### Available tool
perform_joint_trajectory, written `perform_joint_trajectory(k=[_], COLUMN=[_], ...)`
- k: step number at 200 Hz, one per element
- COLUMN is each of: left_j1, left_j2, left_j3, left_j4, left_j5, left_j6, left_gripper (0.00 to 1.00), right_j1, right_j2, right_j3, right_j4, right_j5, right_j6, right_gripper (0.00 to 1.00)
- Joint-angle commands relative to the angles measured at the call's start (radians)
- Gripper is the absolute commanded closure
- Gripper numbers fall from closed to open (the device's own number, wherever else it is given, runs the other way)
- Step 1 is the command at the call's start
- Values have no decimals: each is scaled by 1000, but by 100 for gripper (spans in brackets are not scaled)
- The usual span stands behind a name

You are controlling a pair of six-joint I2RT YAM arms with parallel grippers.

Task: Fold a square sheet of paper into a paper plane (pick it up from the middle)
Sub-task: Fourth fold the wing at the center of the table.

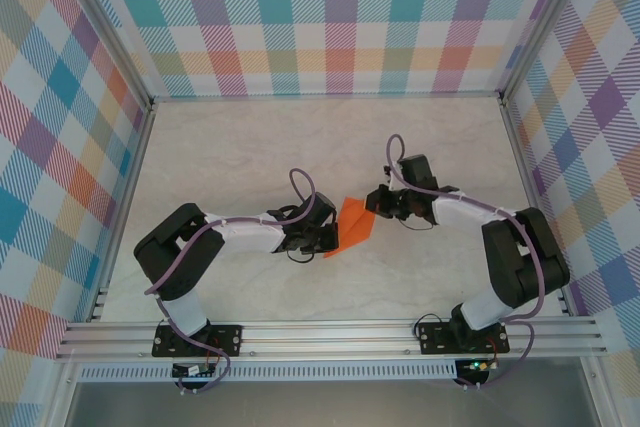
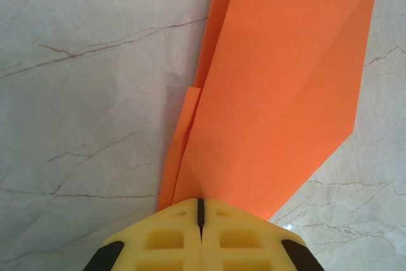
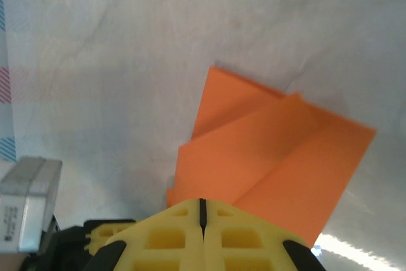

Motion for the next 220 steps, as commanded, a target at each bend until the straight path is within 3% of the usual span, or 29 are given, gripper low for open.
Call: perform_joint_trajectory(k=[1,41,121,142,177,220], left_j1=[-7,-7,-7,-7,-7,-7], left_j2=[70,67,49,46,42,31], left_j3=[-33,-33,-45,-44,-47,-57], left_j4=[-168,-167,-150,-152,-156,-156], left_j5=[7,6,12,13,14,16], left_j6=[9,6,2,3,5,6], left_gripper=[100,100,100,100,100,100], right_j1=[61,147,187,187,178,73], right_j2=[18,126,221,219,213,220], right_j3=[-8,19,11,29,80,82], right_j4=[19,65,153,104,-40,-48], right_j5=[-26,-28,-102,-58,122,184], right_j6=[23,64,115,99,63,28], right_gripper=[100,100,100,100,100,100])
